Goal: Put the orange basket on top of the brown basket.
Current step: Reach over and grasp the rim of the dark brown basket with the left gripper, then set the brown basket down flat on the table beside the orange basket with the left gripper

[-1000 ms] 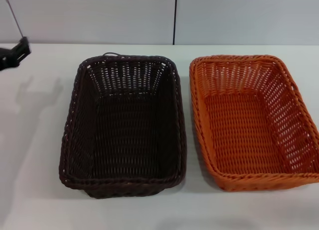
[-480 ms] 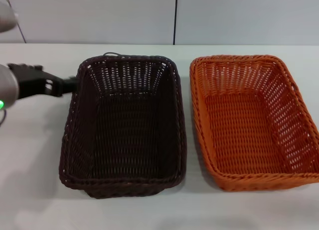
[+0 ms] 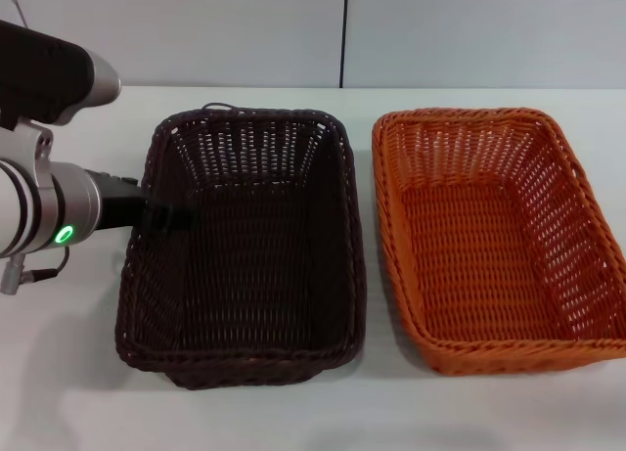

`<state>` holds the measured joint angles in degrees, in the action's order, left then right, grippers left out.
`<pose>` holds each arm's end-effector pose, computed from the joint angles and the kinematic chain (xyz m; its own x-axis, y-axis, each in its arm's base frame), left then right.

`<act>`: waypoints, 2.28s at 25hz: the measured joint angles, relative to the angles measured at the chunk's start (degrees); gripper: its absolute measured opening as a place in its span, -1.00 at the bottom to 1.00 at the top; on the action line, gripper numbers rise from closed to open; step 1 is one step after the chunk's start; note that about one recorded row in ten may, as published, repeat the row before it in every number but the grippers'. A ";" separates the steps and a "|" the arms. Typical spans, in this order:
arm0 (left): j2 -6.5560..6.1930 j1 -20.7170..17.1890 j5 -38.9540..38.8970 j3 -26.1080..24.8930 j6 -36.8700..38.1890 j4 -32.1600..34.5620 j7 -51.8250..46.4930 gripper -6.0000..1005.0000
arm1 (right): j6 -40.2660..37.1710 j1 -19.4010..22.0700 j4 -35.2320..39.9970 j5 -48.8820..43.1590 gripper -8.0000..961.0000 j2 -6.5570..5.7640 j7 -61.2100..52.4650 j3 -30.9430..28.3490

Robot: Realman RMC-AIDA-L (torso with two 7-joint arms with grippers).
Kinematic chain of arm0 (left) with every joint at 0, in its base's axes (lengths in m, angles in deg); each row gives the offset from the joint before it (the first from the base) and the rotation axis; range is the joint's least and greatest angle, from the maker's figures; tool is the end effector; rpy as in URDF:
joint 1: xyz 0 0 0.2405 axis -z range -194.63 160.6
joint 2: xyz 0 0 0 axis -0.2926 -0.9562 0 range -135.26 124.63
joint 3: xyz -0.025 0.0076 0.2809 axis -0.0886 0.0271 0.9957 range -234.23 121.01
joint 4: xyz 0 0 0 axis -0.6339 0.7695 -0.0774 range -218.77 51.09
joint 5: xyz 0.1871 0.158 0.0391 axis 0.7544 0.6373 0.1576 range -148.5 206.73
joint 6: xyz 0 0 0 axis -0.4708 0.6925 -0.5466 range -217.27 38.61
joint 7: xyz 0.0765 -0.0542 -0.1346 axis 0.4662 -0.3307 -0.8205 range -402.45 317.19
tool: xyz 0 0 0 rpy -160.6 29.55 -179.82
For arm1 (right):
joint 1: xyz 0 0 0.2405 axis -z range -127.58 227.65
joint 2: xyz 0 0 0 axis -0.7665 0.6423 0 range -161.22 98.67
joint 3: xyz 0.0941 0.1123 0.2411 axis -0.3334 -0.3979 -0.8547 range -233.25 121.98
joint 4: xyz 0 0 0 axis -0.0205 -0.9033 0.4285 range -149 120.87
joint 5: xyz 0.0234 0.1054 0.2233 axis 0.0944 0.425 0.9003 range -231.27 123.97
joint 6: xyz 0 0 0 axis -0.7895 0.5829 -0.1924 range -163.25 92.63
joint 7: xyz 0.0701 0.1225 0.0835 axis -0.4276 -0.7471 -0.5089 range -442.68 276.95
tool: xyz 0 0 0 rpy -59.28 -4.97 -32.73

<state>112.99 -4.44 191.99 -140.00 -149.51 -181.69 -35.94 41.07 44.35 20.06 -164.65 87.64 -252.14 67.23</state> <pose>-0.2083 0.3926 -0.0075 0.7288 0.6398 0.2440 0.5742 -0.3769 -0.7268 0.4050 0.2972 0.0153 0.6504 0.2562 -0.7151 -0.7398 0.4276 -0.5196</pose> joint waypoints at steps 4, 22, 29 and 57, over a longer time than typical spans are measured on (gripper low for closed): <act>0.02 0.73 0.79 -0.18 1.63 3.10 -0.38 0.45 | 0.06 0.16 -0.05 -0.17 0.36 0.00 0.00 0.00; -0.16 2.58 0.87 -1.31 4.23 10.40 -1.44 0.39 | 0.63 0.43 -0.08 -0.38 0.36 0.00 0.00 -0.01; -0.23 1.37 0.86 -1.00 3.59 8.73 0.24 0.36 | 1.16 0.51 -0.28 -0.37 0.35 0.00 0.00 -0.01; -0.42 3.04 -16.28 -15.29 -10.95 -4.89 35.89 -0.44 | 4.79 1.74 0.05 -0.45 0.34 0.27 0.00 1.16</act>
<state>112.57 -1.40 175.71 -155.30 -160.46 -186.58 -0.04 45.86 46.09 20.11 -165.10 87.91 -252.14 68.39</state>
